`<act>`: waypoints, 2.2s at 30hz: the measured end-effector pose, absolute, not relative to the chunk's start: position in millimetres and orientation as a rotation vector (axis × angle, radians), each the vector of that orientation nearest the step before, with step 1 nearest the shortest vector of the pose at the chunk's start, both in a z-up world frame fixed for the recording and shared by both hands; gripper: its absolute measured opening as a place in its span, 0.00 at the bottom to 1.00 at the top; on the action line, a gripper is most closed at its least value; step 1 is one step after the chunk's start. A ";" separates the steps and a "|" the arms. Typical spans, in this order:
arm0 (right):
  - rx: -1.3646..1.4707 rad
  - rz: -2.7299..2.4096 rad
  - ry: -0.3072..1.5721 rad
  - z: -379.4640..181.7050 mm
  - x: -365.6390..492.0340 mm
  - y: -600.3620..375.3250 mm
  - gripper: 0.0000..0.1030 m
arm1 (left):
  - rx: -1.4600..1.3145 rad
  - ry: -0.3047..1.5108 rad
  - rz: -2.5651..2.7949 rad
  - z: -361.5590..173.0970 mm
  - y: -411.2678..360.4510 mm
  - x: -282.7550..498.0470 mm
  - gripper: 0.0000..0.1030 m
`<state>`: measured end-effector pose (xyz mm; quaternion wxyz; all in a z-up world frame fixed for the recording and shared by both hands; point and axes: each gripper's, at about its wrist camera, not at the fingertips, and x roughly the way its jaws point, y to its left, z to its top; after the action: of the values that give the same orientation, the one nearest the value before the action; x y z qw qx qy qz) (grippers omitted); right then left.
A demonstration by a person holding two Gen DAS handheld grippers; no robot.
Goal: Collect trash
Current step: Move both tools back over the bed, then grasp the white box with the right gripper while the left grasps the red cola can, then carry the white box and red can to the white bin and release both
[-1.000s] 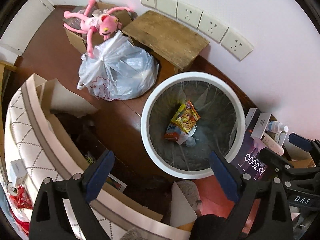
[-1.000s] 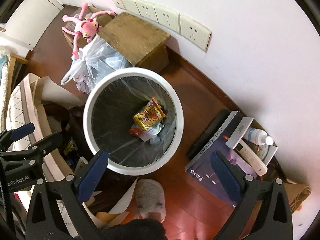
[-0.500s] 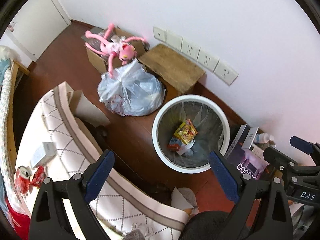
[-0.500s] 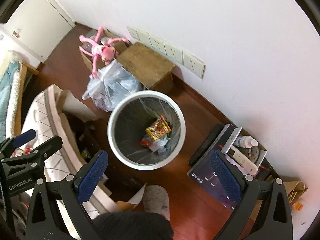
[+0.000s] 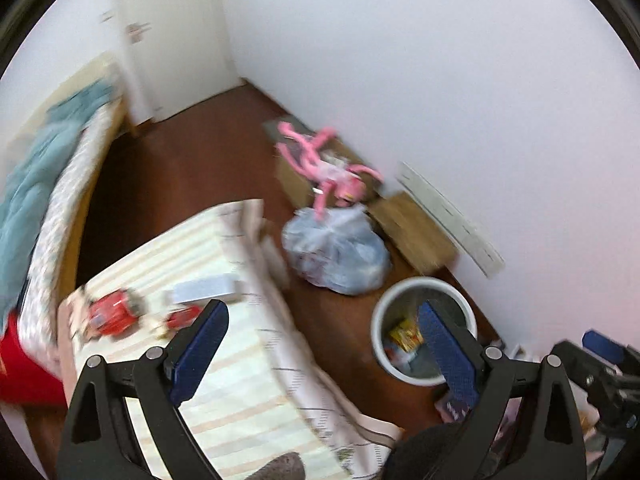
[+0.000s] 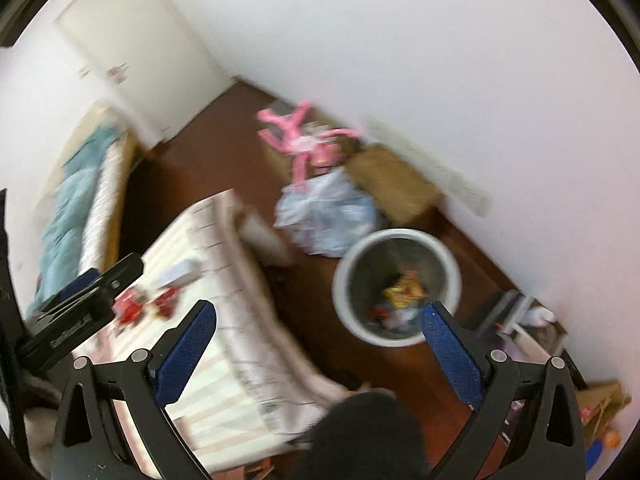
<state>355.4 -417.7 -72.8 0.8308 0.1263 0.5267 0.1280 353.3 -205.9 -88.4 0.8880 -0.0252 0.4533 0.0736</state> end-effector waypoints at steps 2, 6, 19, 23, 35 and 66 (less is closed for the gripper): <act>0.237 0.357 1.138 -66.6 358.9 -374.6 1.00 | -0.102 0.925 0.219 -84.1 -168.9 340.1 0.94; 0.095 0.476 1.182 -76.1 369.1 -282.8 1.00 | -0.151 0.937 0.391 -96.8 -87.9 318.3 0.94; -0.645 0.589 1.317 -233.2 465.3 -8.5 1.00 | 0.229 1.213 0.623 -240.2 77.4 323.4 0.94; -0.685 0.623 1.377 -265.9 479.9 16.6 0.98 | 0.392 1.257 0.464 -252.6 89.9 341.2 0.94; -0.367 0.632 1.538 -291.7 499.0 5.5 0.56 | 0.529 1.419 0.015 -298.4 88.8 385.7 0.92; -0.265 0.614 1.368 -252.7 448.7 -30.2 0.42 | -0.253 1.125 0.499 -240.3 100.1 287.4 0.46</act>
<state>448.7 -30.2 -252.7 0.7240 -0.1199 0.6198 0.2780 287.4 100.1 -240.3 0.8090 -0.1185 0.5262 0.2336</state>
